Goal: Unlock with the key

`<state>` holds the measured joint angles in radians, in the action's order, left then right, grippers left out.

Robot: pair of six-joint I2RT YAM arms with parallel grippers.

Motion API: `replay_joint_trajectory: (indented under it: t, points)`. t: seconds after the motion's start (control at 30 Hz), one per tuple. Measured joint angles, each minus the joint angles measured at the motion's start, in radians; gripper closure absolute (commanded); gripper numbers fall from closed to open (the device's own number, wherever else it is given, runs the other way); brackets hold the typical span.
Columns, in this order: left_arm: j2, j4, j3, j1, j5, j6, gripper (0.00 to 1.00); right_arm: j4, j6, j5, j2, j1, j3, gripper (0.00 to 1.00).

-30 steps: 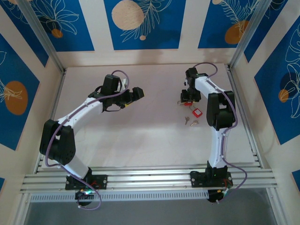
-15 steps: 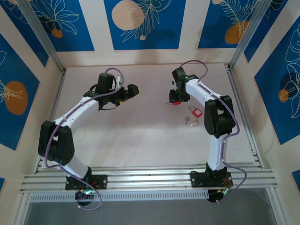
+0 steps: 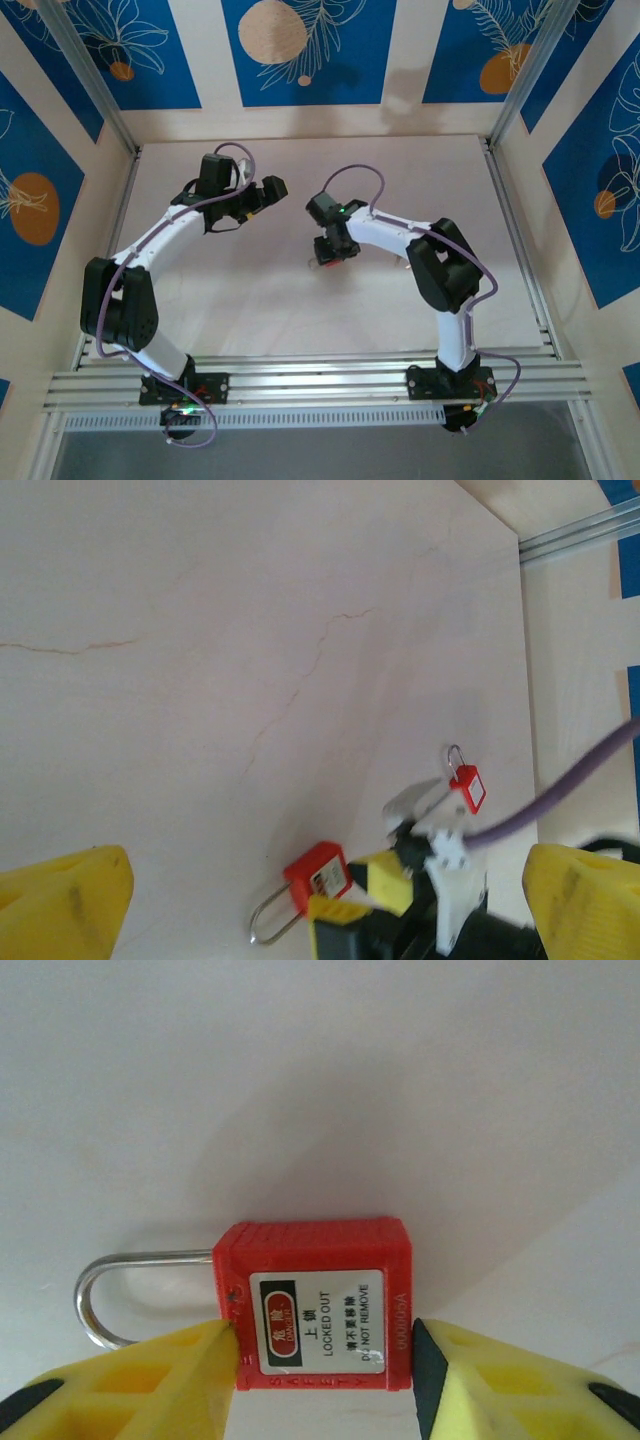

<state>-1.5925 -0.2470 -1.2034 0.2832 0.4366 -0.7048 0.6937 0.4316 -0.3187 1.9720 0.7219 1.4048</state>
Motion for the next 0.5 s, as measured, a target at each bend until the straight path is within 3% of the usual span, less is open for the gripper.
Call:
replay_joint_trajectory:
  t: [0.2,0.5]
  points:
    - [0.000,0.000,0.000,0.000,0.000,0.000,0.01,-0.002,0.126,-0.007,-0.006,0.106,-0.011,0.46]
    - [-0.010,0.000,0.000,-0.005,0.000,0.000,0.01,-0.037,0.264,0.158,-0.095,0.109,-0.146,0.43]
